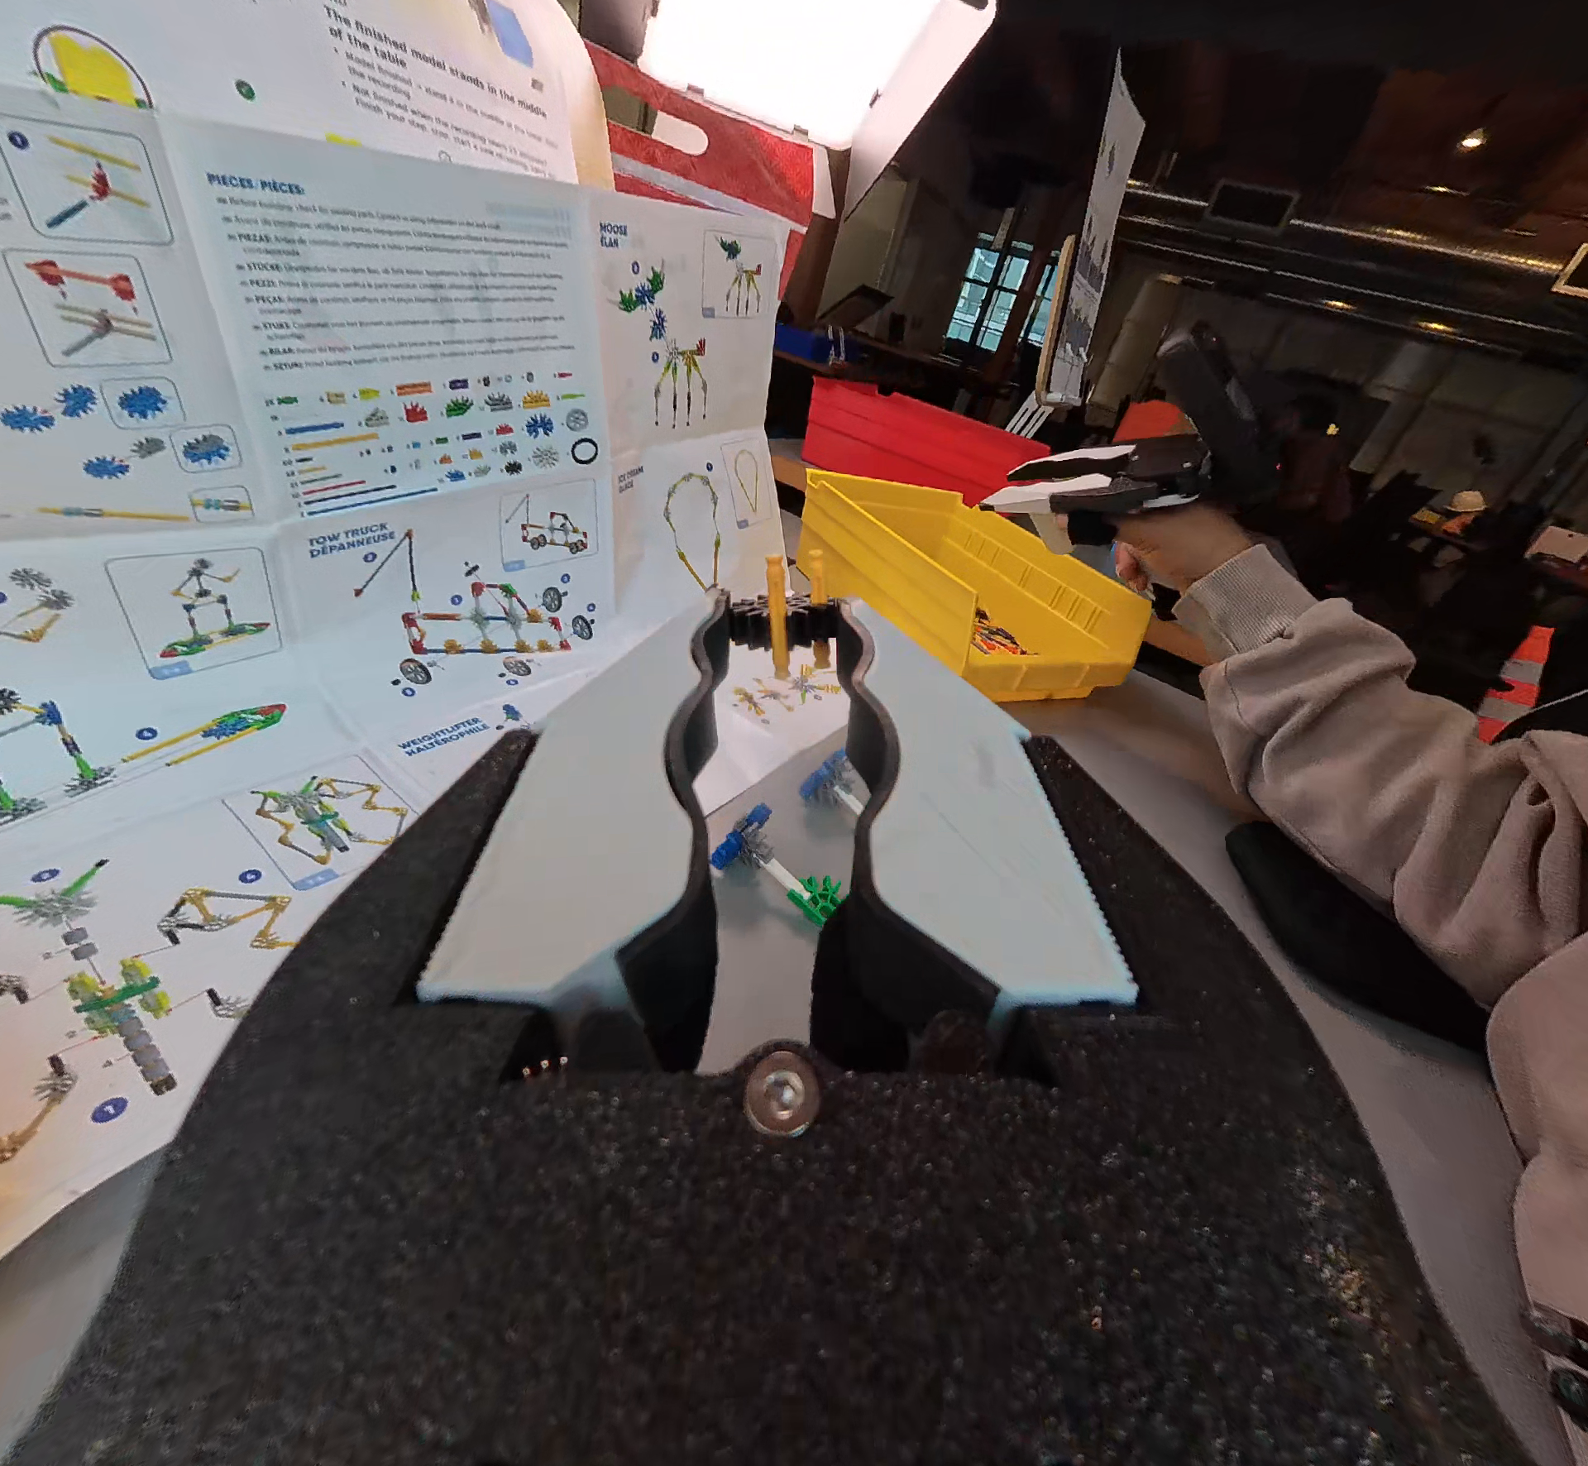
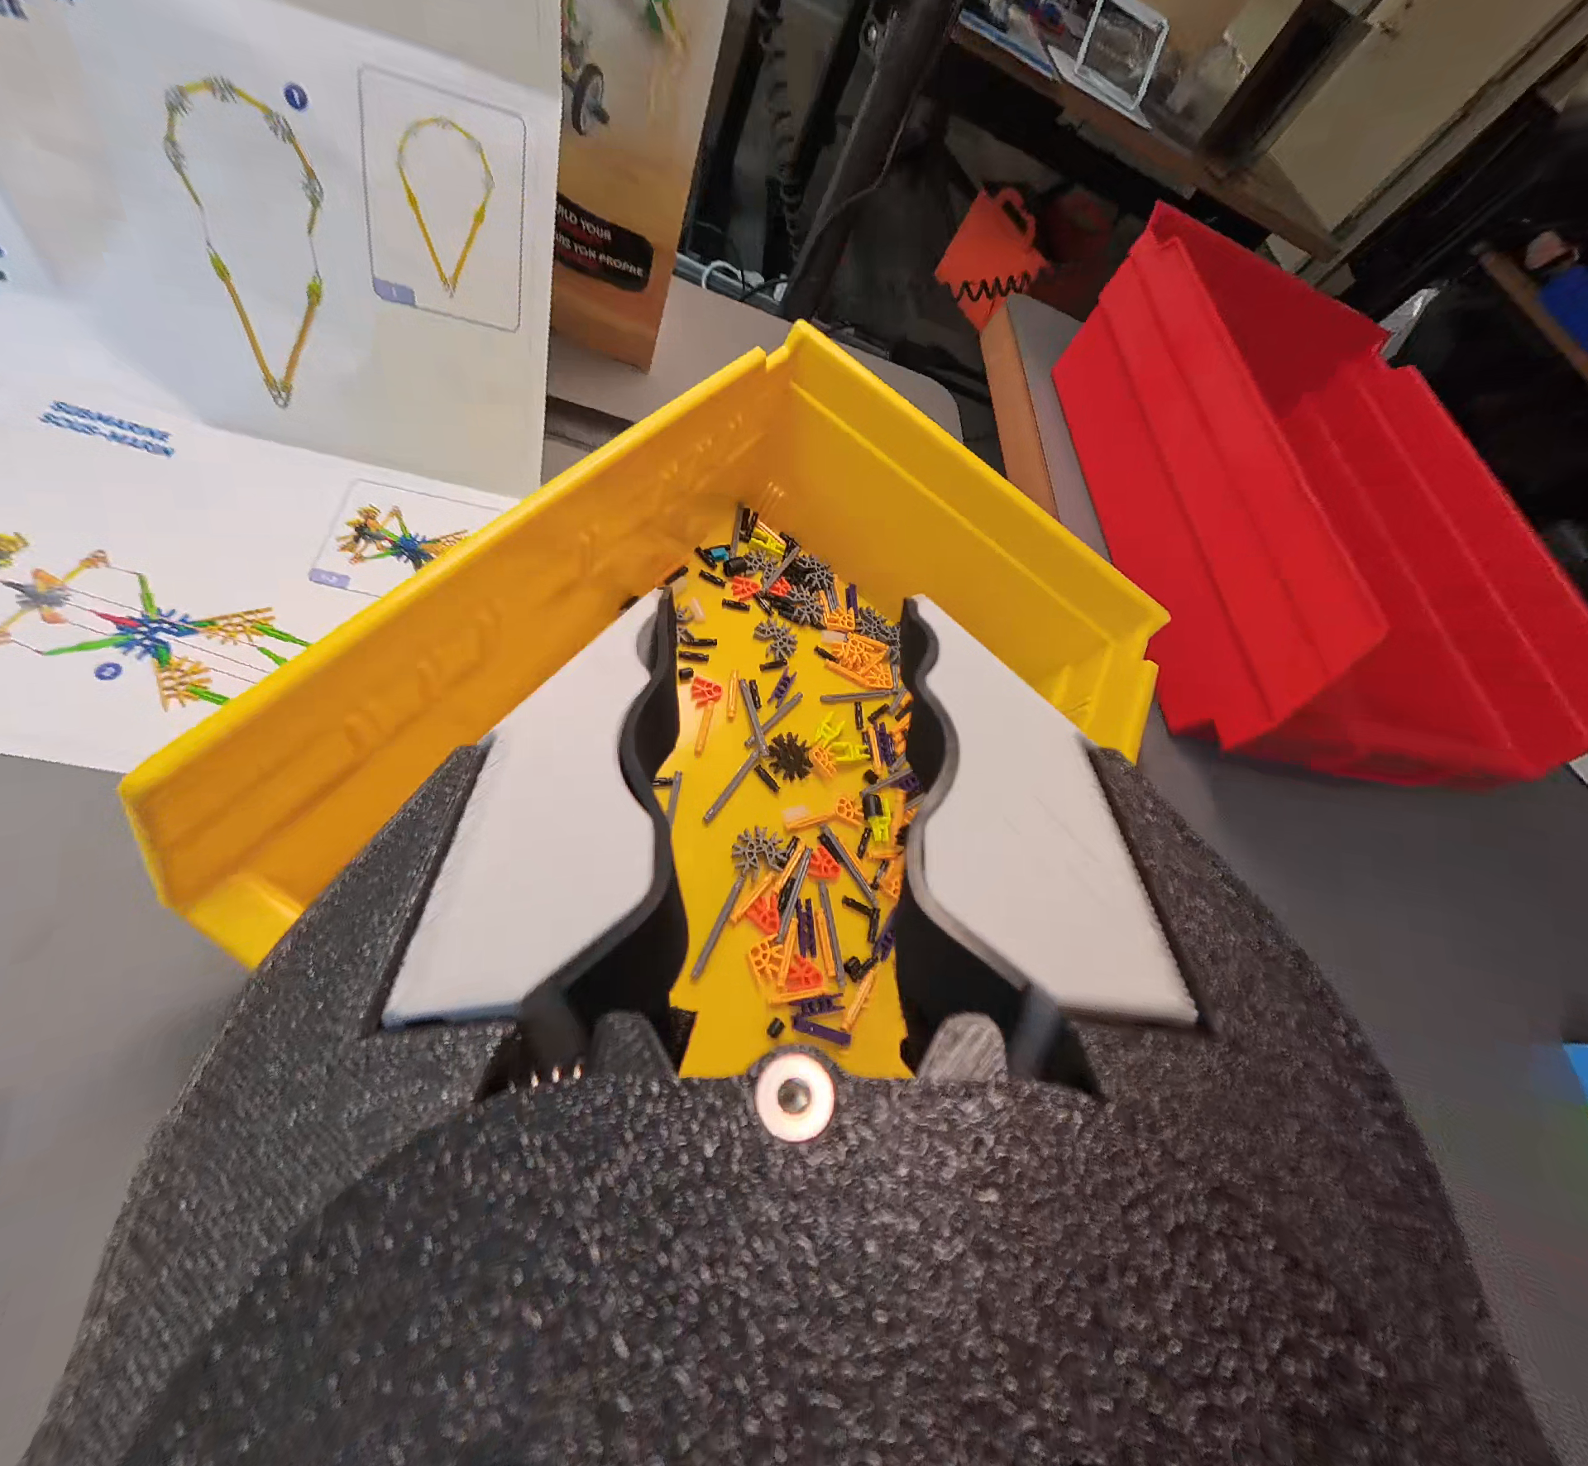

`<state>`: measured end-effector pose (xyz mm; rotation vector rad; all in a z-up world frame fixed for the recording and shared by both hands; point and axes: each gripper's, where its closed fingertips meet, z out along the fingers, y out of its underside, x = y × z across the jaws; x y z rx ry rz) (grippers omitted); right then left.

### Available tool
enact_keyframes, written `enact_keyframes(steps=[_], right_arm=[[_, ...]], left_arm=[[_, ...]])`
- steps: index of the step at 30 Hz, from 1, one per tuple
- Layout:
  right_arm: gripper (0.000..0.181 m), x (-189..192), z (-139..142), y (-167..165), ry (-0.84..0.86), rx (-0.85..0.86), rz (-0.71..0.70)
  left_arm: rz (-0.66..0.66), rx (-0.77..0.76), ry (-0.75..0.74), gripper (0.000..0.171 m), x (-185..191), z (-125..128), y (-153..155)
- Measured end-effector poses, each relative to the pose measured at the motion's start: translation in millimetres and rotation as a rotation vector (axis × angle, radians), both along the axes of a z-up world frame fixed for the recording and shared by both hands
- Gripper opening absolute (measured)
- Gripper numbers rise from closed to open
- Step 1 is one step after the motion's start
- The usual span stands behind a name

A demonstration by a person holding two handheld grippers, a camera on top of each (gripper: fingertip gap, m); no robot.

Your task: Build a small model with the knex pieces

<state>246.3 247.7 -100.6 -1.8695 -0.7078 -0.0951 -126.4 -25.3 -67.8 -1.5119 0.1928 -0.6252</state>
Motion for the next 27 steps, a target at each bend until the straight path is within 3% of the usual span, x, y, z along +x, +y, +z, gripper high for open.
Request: enact_keyframes(steps=[4, 7, 10, 14, 17, 19, 22, 27], right_arm=[[0.052, -16.0, 26.7, -12.4, 0.055, 0.046, 0.065], [0.048, -65.0, 50.9, -43.2, 0.165, 0.070, 0.271], [0.039, -159.3, 57.5, -119.4, 0.238, 0.007, 0.671], [0.038, -271.7, 9.1, -256.5, 0.054, -0.142, 1.193], [0.037, -321.3, -42.5, -344.7, -0.118, -0.252, 1.503], [0.037, -343.7, -71.5, -382.4, -0.221, -0.289, 1.645], [0.037, -375.1, -102.0, -418.2, -0.348, -0.337, 1.798], [0.042, -422.6, -141.5, -445.9, -0.471, -0.457, 1.853]], left_arm=[[0.043, 0.064, 0.018, 0.024, -8.9, 25.6, -12.6], [0.086, 0.126, 0.043, 0.024, -21.3, 51.9, -27.6], [0.156, 0.191, 0.064, 0.024, -43.7, 81.1, -48.6], [0.196, 0.224, 0.024, 0.024, -70.1, 105.2, -82.7], [0.223, 0.187, 0.023, 0.024, -83.8, 94.0, -105.4], [0.231, 0.130, 0.017, 0.024, -89.2, 73.9, -118.8], [0.256, 0.023, 0.009, 0.024, -98.3, 32.1, -135.2], [0.291, -0.040, -0.133, 0.024, -112.8, -9.6, -151.1]])
